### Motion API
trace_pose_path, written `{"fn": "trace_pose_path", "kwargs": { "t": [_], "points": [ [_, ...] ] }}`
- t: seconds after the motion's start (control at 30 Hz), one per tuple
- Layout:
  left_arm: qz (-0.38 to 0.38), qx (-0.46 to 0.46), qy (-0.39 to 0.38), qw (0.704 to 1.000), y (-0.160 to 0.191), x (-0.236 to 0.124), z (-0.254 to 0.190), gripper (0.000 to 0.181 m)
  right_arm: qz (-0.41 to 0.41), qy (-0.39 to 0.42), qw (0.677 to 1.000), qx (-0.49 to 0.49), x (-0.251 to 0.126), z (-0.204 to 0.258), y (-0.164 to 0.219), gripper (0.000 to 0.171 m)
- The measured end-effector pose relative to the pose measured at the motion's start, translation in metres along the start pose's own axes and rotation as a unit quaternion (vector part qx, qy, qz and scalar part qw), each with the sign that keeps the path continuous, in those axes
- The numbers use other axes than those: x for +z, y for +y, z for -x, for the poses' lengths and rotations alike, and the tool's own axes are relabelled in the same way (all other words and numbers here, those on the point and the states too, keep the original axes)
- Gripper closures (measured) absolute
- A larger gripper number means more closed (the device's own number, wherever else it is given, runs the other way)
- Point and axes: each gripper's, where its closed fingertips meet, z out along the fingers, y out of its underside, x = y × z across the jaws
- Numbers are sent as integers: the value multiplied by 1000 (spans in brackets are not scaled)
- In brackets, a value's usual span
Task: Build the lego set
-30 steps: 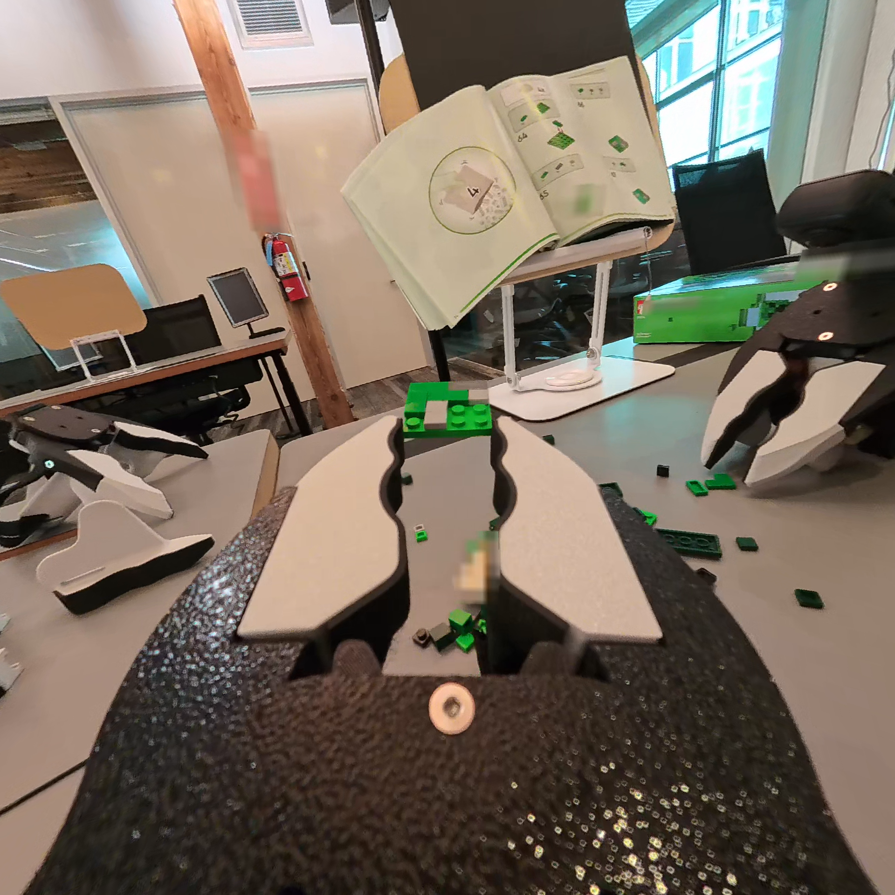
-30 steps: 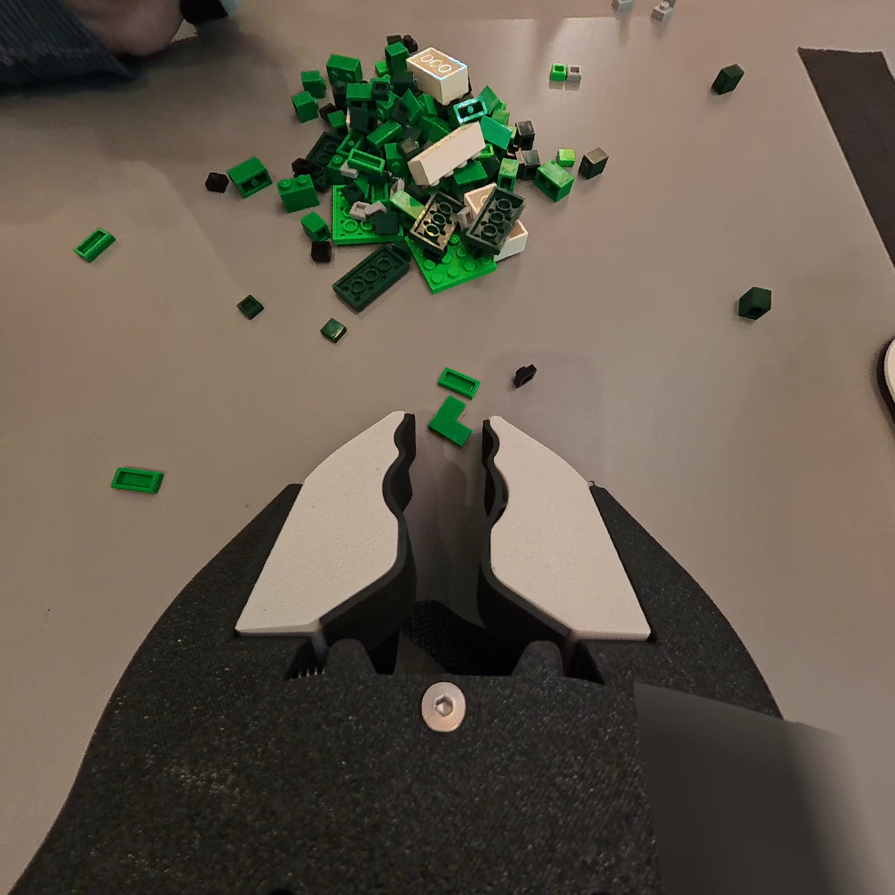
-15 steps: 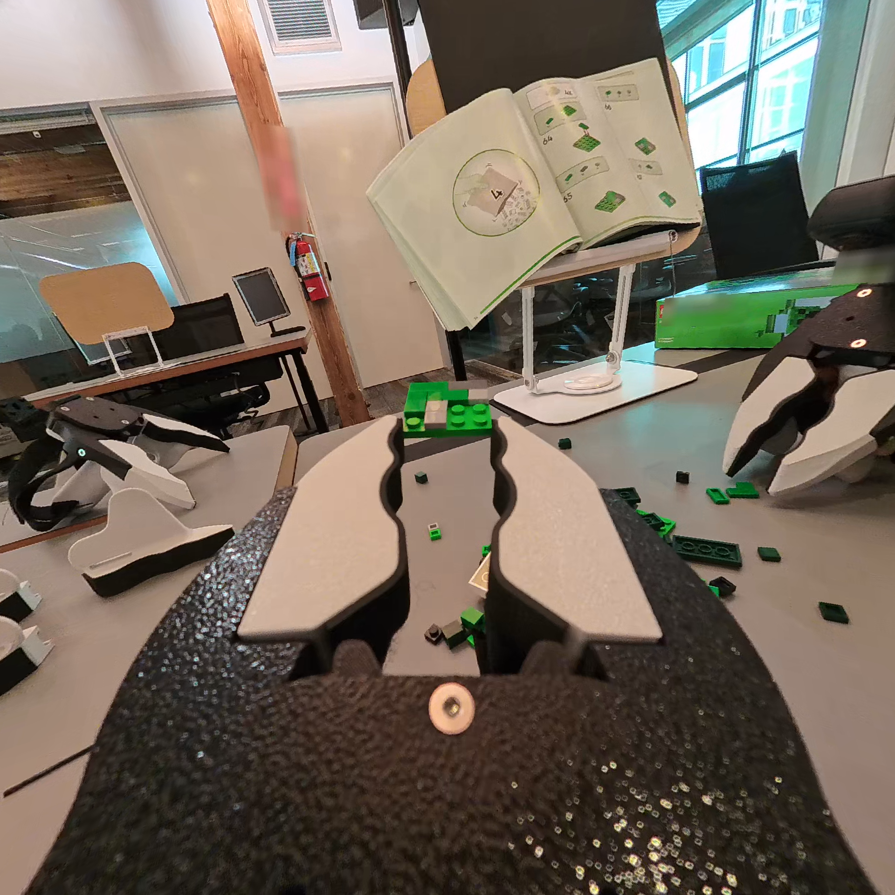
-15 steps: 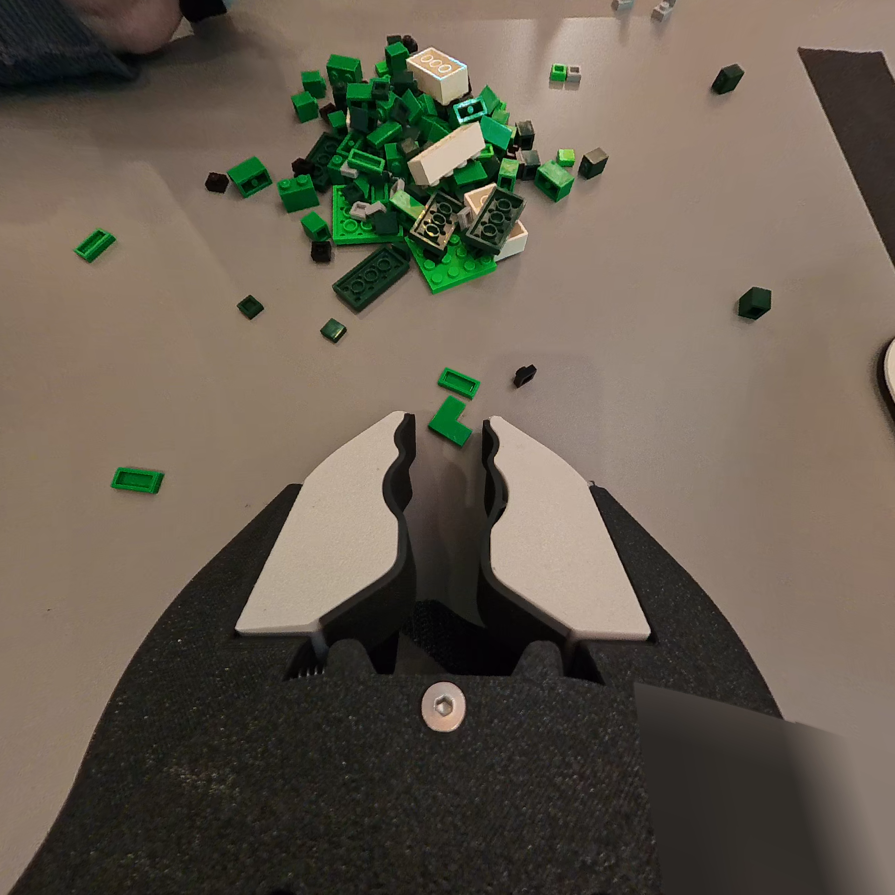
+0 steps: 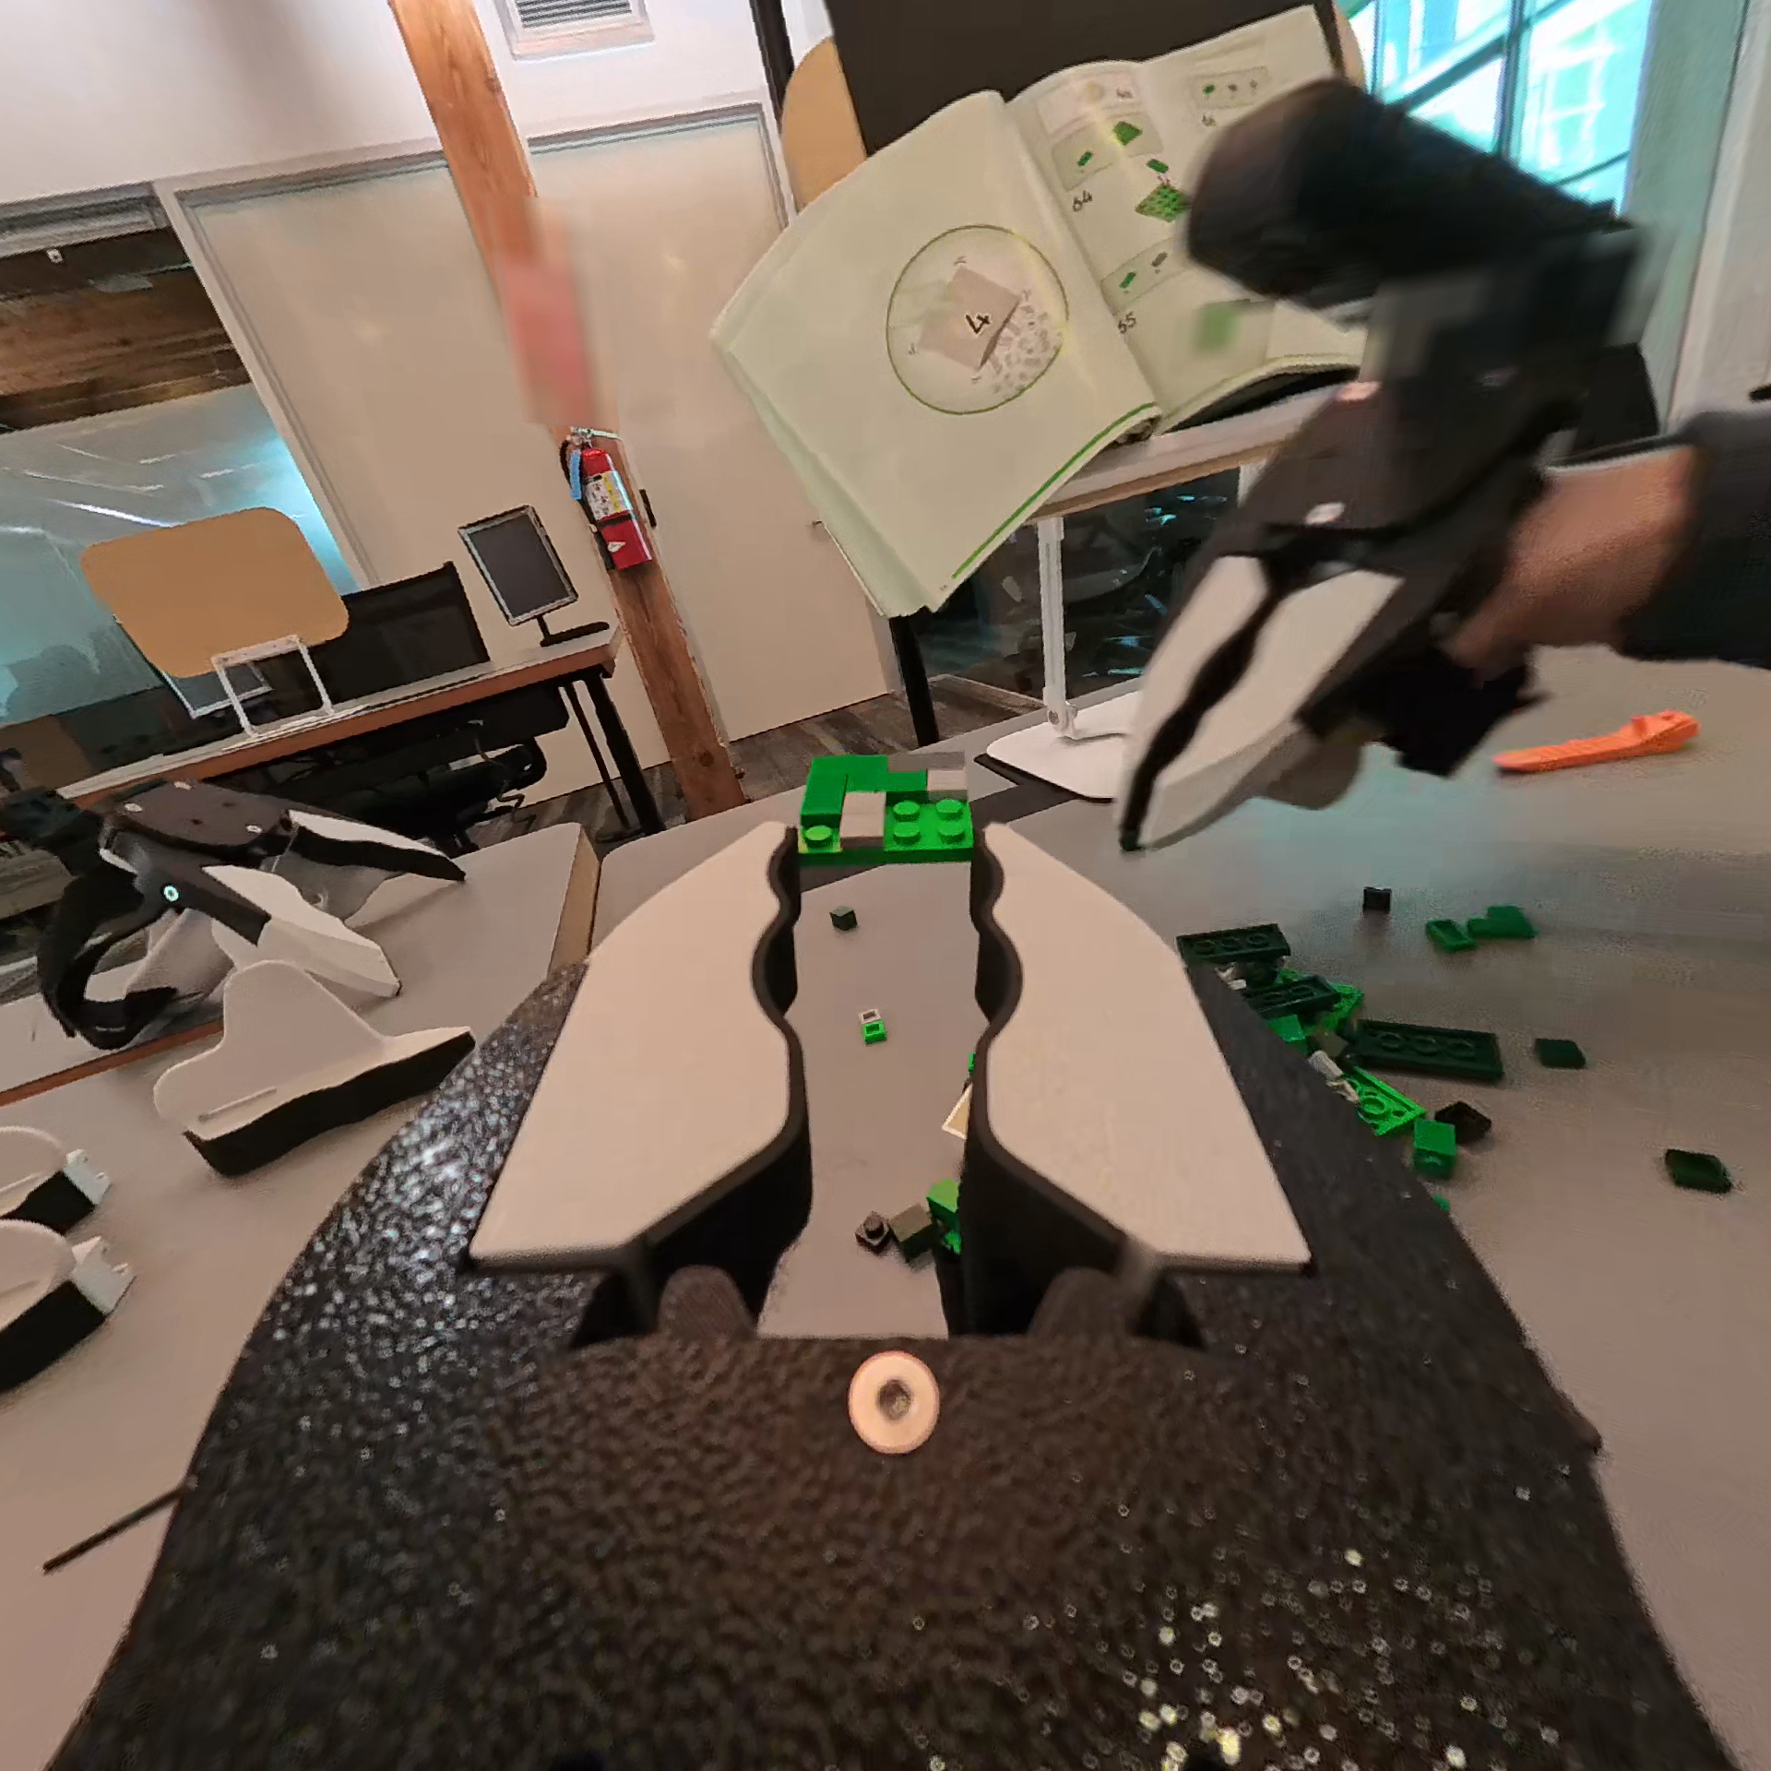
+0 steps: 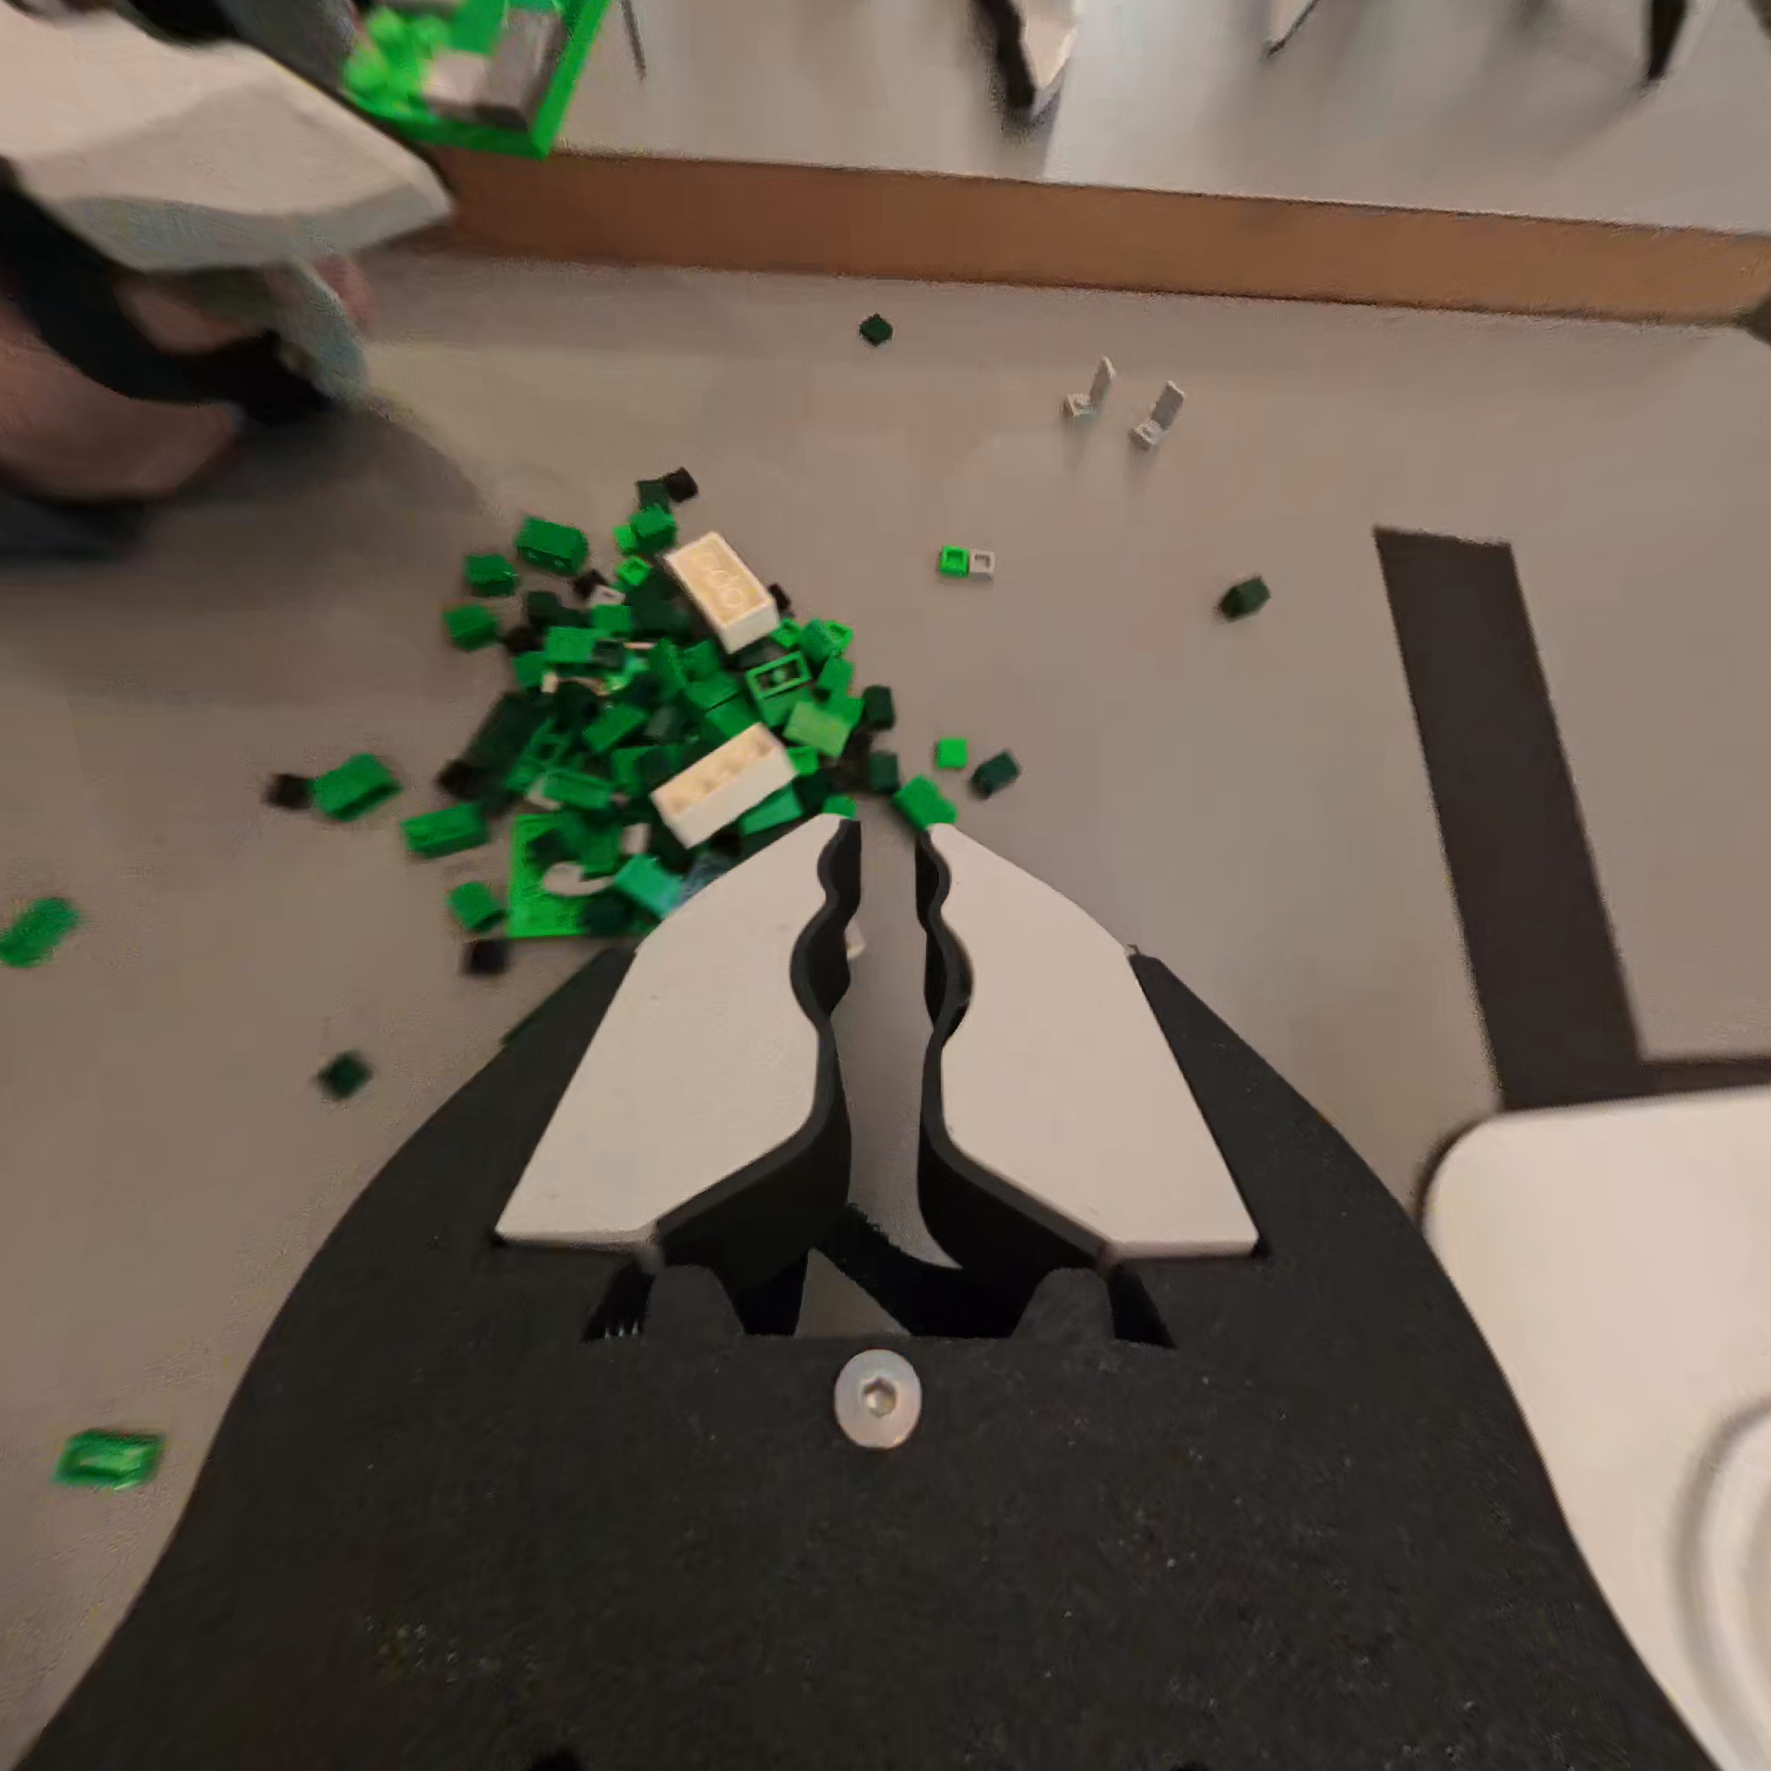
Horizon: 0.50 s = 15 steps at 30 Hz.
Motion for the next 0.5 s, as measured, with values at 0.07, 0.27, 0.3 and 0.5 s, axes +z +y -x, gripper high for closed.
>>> {"fn": "trace_pose_path", "kwargs": {
  "t": [0.07,0.27,0.3,0.5],
  "points": [
    [1,6,1,1000,0,0,-1,148,60,-37,997,-36,21,-5,-7,161],
    [-4,-5,-3,1000,-1,-1,3,148,198,-98,975,-23,56,-15,-7,162],
    [-5,-8,-4,1000,-1,-1,4,148,222,-100,970,-15,59,-16,-3,162],
    [-5,-17,1,1000,-1,0,3,148,302,-85,949,18,61,-23,9,161]
  ]
}}
